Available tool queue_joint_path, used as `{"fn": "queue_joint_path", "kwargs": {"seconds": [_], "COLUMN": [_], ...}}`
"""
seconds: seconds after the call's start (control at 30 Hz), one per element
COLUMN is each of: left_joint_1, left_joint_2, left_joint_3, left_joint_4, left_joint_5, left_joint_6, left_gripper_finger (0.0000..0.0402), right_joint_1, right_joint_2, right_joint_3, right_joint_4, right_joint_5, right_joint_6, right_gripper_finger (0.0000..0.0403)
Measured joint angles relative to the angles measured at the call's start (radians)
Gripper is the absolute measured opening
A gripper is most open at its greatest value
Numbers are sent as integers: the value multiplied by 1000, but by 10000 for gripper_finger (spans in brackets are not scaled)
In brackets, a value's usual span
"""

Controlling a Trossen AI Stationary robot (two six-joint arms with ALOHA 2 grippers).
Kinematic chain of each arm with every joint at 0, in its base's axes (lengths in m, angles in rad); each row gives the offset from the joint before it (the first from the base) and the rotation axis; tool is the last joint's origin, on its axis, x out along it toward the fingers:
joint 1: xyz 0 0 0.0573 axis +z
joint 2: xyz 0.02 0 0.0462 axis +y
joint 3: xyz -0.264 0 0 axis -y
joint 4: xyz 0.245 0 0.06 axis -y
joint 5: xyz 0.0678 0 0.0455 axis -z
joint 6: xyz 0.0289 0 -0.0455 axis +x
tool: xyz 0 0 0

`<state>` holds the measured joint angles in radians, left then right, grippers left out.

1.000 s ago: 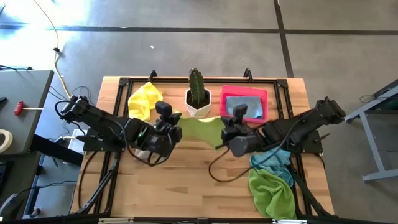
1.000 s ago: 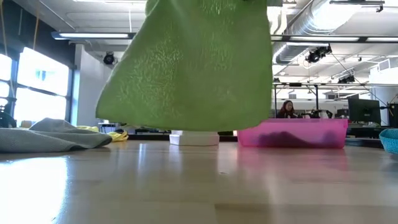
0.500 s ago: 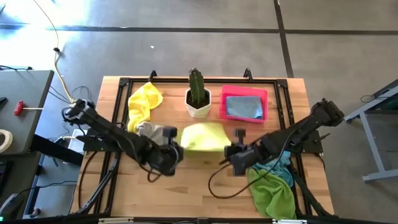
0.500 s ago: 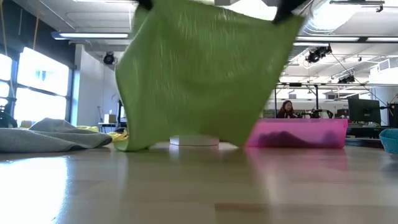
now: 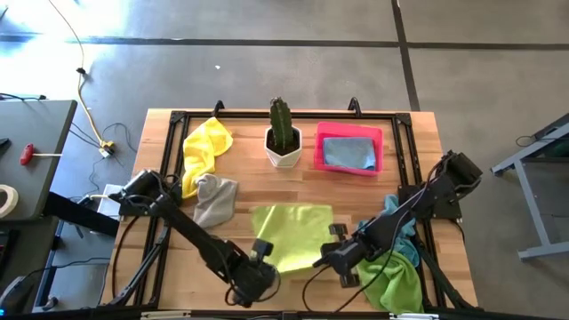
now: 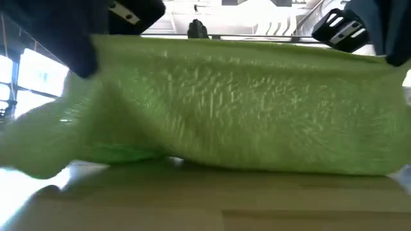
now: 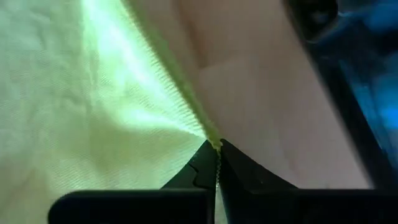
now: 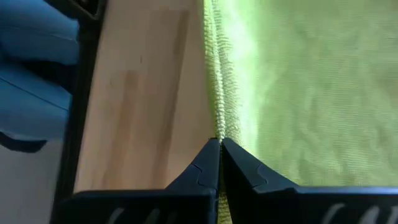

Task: Fold microfiber towels
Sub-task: Fold the yellow green towel

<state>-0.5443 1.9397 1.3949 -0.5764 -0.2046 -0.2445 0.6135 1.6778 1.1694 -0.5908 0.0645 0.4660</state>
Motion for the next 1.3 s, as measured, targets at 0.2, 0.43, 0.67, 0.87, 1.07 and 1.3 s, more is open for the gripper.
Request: {"fn": "queue_joint_path", "kwargs": {"seconds": [0.2, 0.43, 0.67, 0.87, 1.07, 1.3], "left_joint_1": [47, 144, 227, 266, 292, 305], "left_joint_2": [-16, -21, 6, 26, 41, 56], "left_joint_3": [11, 7, 8, 6, 7, 7], "left_joint_4": [-120, -269, -295, -319, -328, -347], "left_joint_5": [-45, -109, -121, -128, -143, -150], "left_joint_6": [36, 105, 155, 170, 156, 146], "left_gripper_finger": [0, 0, 0, 0, 0, 0], "right_joint_1": [-30, -110, -203, -260, -301, -328], "right_joint_2": [7, 24, 39, 39, 39, 38], "right_joint_3": [0, 0, -15, -60, -108, -139], "right_joint_4": [-18, -85, -116, -90, -32, 5], "right_joint_5": [10, 92, 117, 126, 126, 126], "right_joint_6": [-81, -155, -220, -249, -264, -266], "right_gripper_finger": [0, 0, 0, 0, 0, 0]}}
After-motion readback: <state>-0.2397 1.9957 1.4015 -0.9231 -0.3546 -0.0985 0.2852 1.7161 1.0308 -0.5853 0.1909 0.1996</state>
